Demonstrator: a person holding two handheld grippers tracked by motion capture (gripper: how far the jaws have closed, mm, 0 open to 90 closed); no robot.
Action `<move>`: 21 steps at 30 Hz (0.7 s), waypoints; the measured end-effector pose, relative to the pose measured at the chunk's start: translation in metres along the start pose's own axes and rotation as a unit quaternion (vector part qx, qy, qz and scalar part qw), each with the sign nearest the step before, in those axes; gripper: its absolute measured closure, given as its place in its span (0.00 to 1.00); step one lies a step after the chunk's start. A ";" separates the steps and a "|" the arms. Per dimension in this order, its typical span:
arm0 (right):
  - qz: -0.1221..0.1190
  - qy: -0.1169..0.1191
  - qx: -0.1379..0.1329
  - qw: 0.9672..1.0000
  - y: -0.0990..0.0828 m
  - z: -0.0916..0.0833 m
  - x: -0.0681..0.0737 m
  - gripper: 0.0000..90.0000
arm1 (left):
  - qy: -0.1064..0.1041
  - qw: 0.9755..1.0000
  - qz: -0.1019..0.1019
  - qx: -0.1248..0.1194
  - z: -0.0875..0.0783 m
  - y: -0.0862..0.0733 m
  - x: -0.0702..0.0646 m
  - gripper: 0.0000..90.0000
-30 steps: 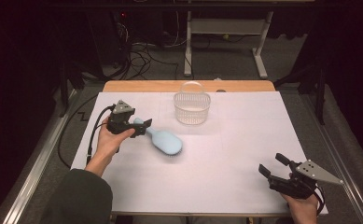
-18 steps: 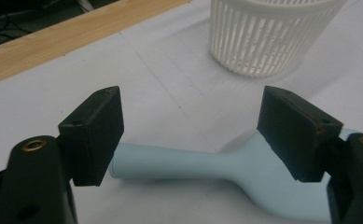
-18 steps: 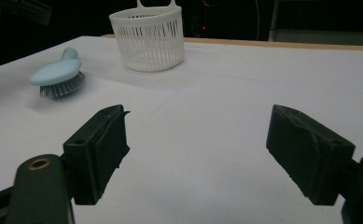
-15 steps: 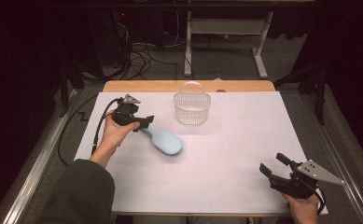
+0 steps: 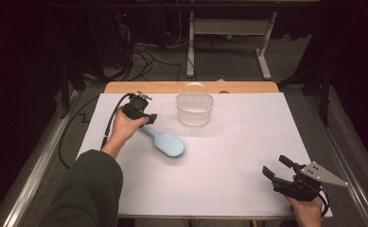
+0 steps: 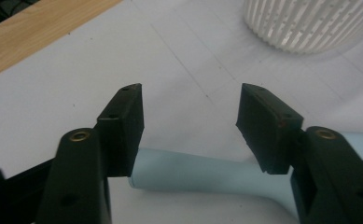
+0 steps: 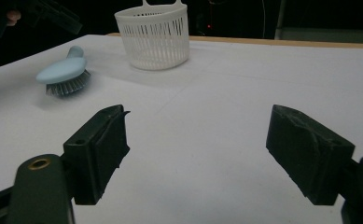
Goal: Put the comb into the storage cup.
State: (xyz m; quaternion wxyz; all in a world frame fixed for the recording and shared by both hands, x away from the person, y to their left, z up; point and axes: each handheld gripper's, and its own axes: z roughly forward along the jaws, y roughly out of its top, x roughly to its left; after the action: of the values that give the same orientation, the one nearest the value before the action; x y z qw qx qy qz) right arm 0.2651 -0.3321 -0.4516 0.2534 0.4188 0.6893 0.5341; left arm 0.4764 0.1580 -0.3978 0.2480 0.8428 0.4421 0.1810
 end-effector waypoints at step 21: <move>0.004 0.003 -0.002 1.000 0.000 0.000 -0.001 0.24 | -0.012 0.994 -0.020 0.111 0.029 0.004 0.009 0.79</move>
State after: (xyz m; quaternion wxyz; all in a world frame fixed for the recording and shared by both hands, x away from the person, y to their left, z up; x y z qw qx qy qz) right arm 0.2656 -0.3329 -0.4517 0.2502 0.4198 0.6870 0.5378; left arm 0.4990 0.1558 -0.4189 0.1617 0.8582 0.4731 0.1162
